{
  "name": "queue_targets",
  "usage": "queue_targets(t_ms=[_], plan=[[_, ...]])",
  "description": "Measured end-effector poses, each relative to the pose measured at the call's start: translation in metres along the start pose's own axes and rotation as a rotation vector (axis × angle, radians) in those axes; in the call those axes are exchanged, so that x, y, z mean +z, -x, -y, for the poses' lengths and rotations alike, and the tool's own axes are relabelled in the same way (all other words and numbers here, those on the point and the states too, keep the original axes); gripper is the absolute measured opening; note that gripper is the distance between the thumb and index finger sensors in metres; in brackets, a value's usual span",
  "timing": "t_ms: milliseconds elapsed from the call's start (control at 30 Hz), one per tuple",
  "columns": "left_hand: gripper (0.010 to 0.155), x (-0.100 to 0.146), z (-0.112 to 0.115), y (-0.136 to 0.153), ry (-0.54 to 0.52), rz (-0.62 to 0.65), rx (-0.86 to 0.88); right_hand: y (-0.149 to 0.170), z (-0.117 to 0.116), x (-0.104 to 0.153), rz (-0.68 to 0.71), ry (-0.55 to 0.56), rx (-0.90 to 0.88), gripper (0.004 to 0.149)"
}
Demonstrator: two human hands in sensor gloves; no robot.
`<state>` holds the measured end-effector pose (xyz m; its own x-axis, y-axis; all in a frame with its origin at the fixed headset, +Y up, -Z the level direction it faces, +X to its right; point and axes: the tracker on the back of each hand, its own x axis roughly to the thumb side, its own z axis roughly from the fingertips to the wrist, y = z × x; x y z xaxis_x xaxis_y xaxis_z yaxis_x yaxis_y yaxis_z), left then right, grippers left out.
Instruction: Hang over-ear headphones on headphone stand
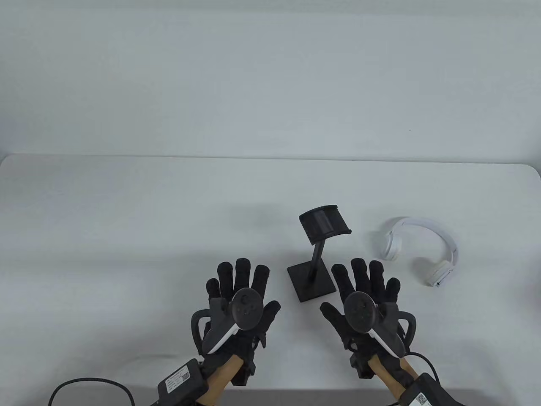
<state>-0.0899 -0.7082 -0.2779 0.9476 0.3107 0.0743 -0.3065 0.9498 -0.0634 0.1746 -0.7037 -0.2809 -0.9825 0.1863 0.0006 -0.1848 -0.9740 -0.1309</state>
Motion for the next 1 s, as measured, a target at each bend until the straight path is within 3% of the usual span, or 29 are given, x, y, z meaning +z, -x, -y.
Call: queue_targets(t_ms=[733,1000], plan=[[0.077,0.0,-0.007,0.002,-0.001,-0.007,0.044,0.007,0.009,0.004,-0.016,0.125,-0.061,0.085],[0.077,0.001,-0.009,0.004,-0.002,-0.02,0.054,0.013,0.026,0.005,-0.057,0.206,-0.093,0.085]])
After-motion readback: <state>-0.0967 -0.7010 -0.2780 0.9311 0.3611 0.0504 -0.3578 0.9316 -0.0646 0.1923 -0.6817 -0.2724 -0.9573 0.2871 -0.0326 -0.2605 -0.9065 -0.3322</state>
